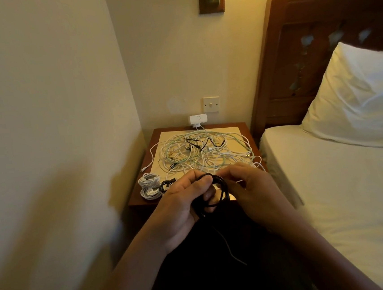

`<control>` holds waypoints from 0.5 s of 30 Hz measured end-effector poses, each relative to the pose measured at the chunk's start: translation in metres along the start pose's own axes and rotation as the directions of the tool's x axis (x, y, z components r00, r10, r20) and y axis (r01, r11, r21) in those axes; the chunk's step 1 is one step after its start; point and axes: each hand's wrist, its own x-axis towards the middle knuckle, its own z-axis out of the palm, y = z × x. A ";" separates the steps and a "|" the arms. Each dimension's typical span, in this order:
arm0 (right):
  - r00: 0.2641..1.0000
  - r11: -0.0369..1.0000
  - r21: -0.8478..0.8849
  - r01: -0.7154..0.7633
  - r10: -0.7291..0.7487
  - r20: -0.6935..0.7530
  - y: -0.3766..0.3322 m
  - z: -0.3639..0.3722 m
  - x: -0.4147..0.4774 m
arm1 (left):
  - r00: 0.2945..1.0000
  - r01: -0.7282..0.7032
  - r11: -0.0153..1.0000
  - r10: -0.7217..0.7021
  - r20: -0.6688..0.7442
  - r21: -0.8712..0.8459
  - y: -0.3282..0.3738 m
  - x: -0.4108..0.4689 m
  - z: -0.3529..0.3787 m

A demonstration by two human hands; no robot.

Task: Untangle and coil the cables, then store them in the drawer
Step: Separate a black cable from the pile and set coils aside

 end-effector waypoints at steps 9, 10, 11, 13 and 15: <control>0.939 0.667 0.662 -0.342 0.266 0.217 0.004 0.005 0.001 | 0.960 -0.024 0.953 0.107 -0.260 0.303 -0.011 0.003 -0.001; 0.933 0.618 0.700 -0.359 0.267 0.242 0.004 0.006 0.002 | 0.954 -0.025 0.933 0.129 -0.269 0.359 -0.012 0.003 -0.002; 0.925 0.567 0.732 -0.378 0.268 0.270 0.004 0.007 0.003 | 0.952 -0.027 0.915 0.147 -0.269 0.403 -0.013 0.004 -0.003; 0.910 0.494 0.766 -0.411 0.271 0.314 0.005 0.009 0.004 | 0.945 -0.030 0.882 0.178 -0.275 0.470 -0.015 0.004 -0.002; 0.897 0.491 0.752 -0.439 0.283 0.338 0.008 0.011 0.005 | 0.933 -0.038 0.840 0.224 -0.281 0.542 -0.017 0.004 -0.002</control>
